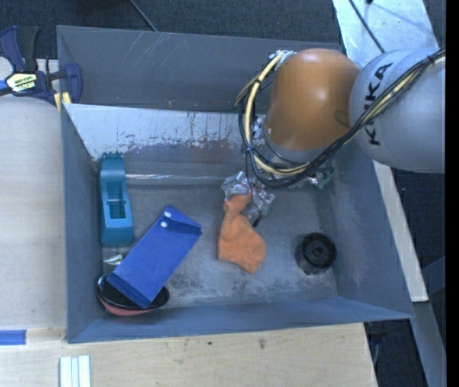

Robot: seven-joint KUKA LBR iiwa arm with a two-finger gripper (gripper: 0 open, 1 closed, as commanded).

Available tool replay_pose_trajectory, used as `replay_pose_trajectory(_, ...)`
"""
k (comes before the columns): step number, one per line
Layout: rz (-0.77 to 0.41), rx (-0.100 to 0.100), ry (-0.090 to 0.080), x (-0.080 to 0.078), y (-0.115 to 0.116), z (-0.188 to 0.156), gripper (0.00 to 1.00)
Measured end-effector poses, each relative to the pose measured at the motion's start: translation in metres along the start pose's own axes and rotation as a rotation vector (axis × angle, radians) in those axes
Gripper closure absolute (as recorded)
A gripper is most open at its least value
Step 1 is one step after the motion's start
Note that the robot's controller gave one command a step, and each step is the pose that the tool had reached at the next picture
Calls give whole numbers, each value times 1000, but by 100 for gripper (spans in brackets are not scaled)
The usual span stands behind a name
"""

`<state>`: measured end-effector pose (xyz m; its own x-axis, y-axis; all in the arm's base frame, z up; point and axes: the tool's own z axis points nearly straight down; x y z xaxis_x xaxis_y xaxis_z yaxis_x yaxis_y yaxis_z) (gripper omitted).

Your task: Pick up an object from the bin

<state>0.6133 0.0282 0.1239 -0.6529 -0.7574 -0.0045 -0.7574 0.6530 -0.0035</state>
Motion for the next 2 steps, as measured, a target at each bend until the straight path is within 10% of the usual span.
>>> replay_pose_trajectory(2,2,-1,1,0,0,-24,100)
